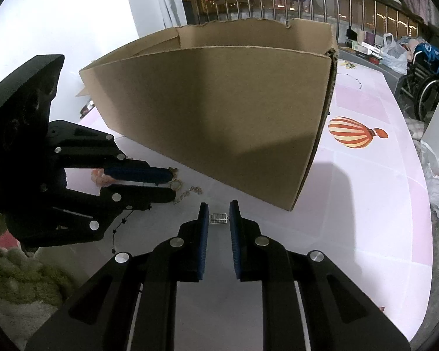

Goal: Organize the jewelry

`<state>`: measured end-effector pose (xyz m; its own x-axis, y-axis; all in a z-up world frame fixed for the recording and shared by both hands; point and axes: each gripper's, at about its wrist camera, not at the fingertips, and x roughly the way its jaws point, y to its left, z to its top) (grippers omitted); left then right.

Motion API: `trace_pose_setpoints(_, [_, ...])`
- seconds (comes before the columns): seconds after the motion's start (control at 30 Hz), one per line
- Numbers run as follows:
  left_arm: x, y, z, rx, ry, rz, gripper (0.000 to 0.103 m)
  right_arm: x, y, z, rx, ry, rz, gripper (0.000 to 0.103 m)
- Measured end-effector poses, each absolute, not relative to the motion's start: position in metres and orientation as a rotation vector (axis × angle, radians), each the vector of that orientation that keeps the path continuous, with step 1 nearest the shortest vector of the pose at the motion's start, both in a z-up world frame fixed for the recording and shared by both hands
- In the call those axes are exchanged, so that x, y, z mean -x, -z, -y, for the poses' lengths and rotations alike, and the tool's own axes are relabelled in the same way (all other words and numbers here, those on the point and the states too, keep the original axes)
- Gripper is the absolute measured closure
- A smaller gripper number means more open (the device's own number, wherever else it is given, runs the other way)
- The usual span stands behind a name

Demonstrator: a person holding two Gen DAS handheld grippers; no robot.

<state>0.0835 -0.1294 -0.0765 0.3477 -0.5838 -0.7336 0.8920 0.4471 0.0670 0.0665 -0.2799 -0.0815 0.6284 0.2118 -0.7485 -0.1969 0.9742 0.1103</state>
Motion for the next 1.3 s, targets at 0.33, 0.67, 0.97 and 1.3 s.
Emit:
trace_pose_setpoints(0.33, [-0.096,0.074,0.136,-0.521,1.052,-0.727,0.089,-0.066,0.081,0.281,-0.019,-0.237,-0.860,0.088])
trace_pose_setpoints(0.67, [-0.109,0.073,0.143,-0.529,1.086,-0.749,0.089,-0.066,0.081,0.282,-0.023,-0.238,-0.859,0.088])
trace_pose_setpoints(0.97, [-0.106,0.075,0.139,-0.510,1.055,-0.735,0.092,-0.067,0.081,0.280,-0.023,-0.240,-0.854,0.088])
trace_pose_setpoints(1.3, [-0.099,0.070,0.127,-0.468,1.023,-0.717,0.092,-0.064,0.077,0.277,-0.017,-0.230,-0.842,0.088])
